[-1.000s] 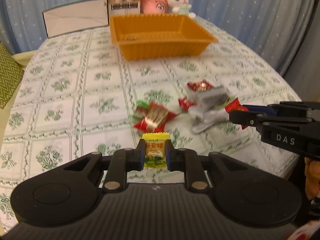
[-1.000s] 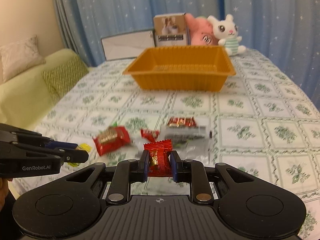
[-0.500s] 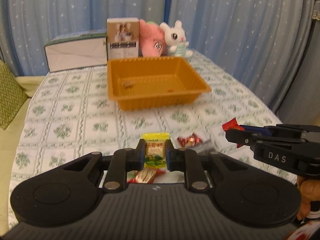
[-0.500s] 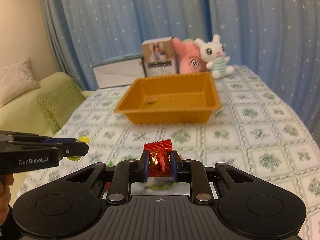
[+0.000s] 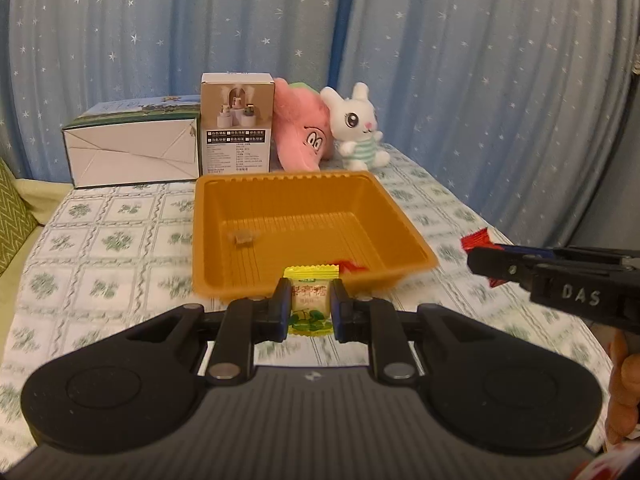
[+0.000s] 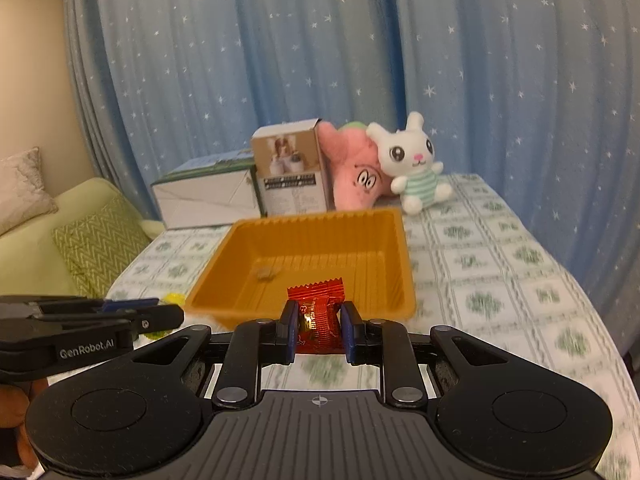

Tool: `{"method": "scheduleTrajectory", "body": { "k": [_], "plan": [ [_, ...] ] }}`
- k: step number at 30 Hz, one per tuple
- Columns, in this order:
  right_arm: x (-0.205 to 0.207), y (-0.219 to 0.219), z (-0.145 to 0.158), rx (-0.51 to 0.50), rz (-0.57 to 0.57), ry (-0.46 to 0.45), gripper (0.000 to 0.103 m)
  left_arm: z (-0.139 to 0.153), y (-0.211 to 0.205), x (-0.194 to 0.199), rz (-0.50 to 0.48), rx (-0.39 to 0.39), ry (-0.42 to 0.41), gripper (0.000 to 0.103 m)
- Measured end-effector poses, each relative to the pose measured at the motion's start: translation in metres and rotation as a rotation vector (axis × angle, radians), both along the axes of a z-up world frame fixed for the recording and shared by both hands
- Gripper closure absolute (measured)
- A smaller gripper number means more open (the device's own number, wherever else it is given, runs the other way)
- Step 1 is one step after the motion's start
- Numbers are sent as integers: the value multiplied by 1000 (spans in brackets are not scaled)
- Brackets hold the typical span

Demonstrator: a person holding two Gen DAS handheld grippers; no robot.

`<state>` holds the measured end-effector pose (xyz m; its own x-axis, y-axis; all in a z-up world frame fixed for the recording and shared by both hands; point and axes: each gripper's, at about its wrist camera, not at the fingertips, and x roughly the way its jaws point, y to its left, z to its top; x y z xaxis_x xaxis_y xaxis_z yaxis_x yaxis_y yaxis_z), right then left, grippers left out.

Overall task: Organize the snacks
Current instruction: 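Carry both packets over the orange tray and open both tools to drop them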

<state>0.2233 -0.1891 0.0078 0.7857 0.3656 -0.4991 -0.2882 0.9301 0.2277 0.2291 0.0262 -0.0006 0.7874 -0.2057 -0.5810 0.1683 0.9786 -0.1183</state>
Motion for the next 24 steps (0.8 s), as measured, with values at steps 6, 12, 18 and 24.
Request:
{"method": "scheduleTrajectory", "body": {
  "k": [6, 12, 18, 24],
  "plan": [
    [49, -6, -15, 41, -29, -17, 81, -19, -6, 51, -4, 23, -2, 85],
    [88, 1, -34, 54, -13, 9, 81, -27, -2, 84, 19, 44, -14, 85],
    [117, 14, -45, 50, 19, 11, 81, -34, 5, 99, 47, 40, 7, 85],
    [130, 8, -55, 104, 7, 56, 81, -38, 7, 109, 45, 33, 21, 85]
  ]
}}
